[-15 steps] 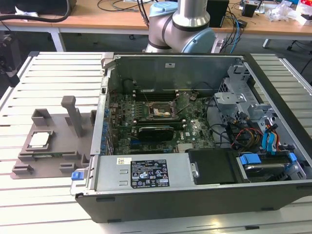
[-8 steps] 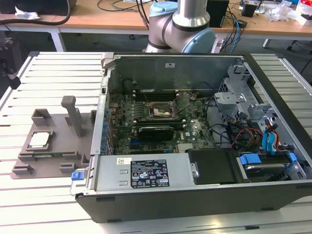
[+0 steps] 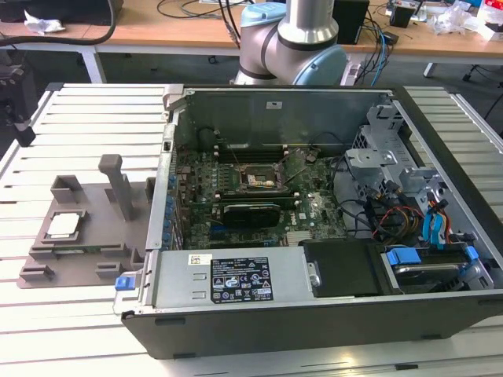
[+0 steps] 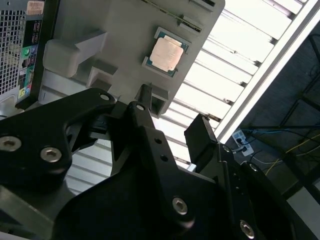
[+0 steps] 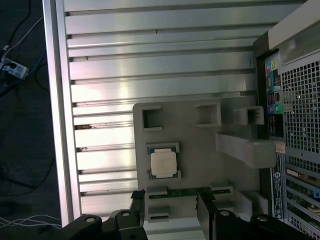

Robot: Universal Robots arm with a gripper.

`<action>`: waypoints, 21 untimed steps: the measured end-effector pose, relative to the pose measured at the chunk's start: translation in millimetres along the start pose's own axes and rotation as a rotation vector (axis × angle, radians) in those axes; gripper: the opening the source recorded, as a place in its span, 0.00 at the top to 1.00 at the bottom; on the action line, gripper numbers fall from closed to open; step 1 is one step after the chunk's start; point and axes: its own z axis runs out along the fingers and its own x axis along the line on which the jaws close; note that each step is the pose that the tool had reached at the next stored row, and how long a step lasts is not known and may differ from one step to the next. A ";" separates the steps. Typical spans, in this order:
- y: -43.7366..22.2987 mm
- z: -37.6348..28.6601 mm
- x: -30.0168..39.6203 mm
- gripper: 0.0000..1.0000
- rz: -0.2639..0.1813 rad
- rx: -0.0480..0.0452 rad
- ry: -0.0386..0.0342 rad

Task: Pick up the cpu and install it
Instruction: 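Pick up the cpu and move it towards the insertion slot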

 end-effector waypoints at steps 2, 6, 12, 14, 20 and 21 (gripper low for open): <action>0.0 0.7 0.0 0.45 0.000 0.0000 0.0001; 0.1 3.3 0.1 0.45 0.000 0.0000 0.0000; 0.1 7.0 0.2 0.45 0.000 0.0000 0.0000; 0.2 9.3 0.2 0.45 0.000 0.0000 0.0000; 0.3 12.9 0.4 0.45 0.000 0.0000 0.0000; 0.3 13.6 0.4 0.45 0.000 0.0000 0.0000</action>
